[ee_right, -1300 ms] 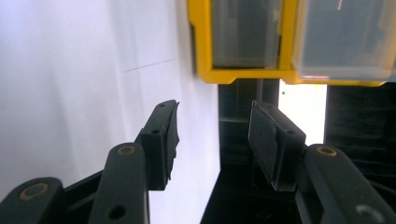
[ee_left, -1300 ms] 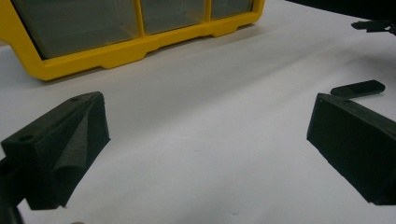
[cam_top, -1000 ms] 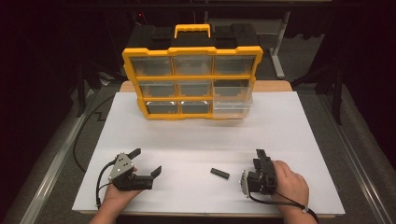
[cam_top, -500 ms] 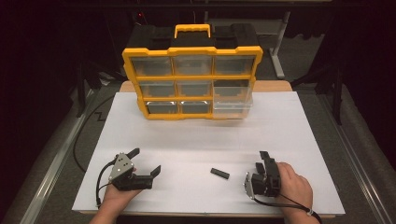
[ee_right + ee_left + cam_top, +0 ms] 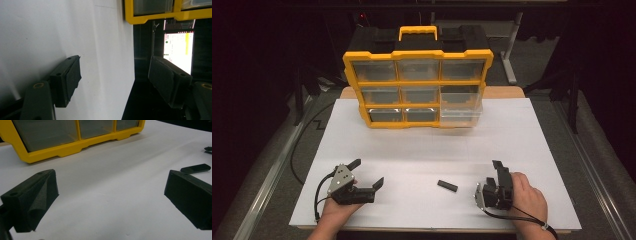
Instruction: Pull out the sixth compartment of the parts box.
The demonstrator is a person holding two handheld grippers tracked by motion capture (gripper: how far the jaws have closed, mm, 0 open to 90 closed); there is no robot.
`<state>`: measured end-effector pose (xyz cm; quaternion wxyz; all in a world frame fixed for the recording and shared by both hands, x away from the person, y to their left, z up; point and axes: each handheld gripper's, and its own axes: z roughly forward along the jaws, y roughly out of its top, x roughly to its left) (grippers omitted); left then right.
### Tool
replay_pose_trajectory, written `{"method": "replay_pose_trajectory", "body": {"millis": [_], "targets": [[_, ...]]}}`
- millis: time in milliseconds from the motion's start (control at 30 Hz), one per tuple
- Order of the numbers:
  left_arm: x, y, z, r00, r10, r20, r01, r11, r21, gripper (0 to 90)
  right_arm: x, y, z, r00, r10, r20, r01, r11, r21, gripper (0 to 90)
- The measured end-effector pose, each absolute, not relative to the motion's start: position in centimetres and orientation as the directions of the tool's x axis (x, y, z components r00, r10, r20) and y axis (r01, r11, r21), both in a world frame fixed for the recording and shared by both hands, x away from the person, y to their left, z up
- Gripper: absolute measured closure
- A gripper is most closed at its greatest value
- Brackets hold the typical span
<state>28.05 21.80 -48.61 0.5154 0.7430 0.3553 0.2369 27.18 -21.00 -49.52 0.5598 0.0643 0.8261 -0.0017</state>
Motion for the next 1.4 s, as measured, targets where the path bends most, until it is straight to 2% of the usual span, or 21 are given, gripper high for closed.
{"method": "replay_pose_trajectory", "body": {"millis": [333, 433, 467, 600, 800, 1067, 1400], "targets": [[28.1, 21.9, -48.6, 0.634, 0.773, -0.016, 0.284, -0.214, 0.935, 0.3, 27.0, -21.3, -48.8, -0.332, 0.100, -0.938, 0.100, 0.993, 0.070, 14.3], [28.1, 21.9, -48.6, 0.635, 0.772, -0.016, 0.284, -0.215, 0.934, 0.3, 26.8, -21.3, -48.6, -0.308, 0.099, -0.946, 0.090, 0.993, 0.074, 6.2], [28.1, 21.9, -48.6, 0.635, 0.772, -0.015, 0.284, -0.215, 0.934, 0.3, 26.8, -21.3, -48.7, -0.294, 0.093, -0.951, 0.081, 0.994, 0.072, 0.0], [28.1, 21.9, -48.6, 0.635, 0.772, -0.017, 0.284, -0.213, 0.935, 0.3, 26.8, -21.2, -48.9, -0.283, 0.070, -0.956, 0.066, 0.996, 0.054, 0.0], [28.1, 22.0, -48.6, 0.629, 0.777, -0.021, 0.287, -0.207, 0.935, 0.3, 26.9, -21.2, -48.8, -0.301, 0.100, -0.948, 0.073, 0.994, 0.082, 0.0], [28.1, 22.2, -48.5, 0.626, 0.780, -0.023, 0.285, -0.201, 0.937, 0.3, 27.2, -21.6, -48.5, -0.321, 0.207, -0.924, 0.116, 0.977, 0.179, 0.1], [28.2, 22.3, -48.5, 0.621, 0.783, -0.029, 0.289, -0.194, 0.938, 0.3, 27.9, -23.0, -48.3, -0.376, 0.477, -0.794, 0.229, 0.879, 0.419, 0.1]]}}
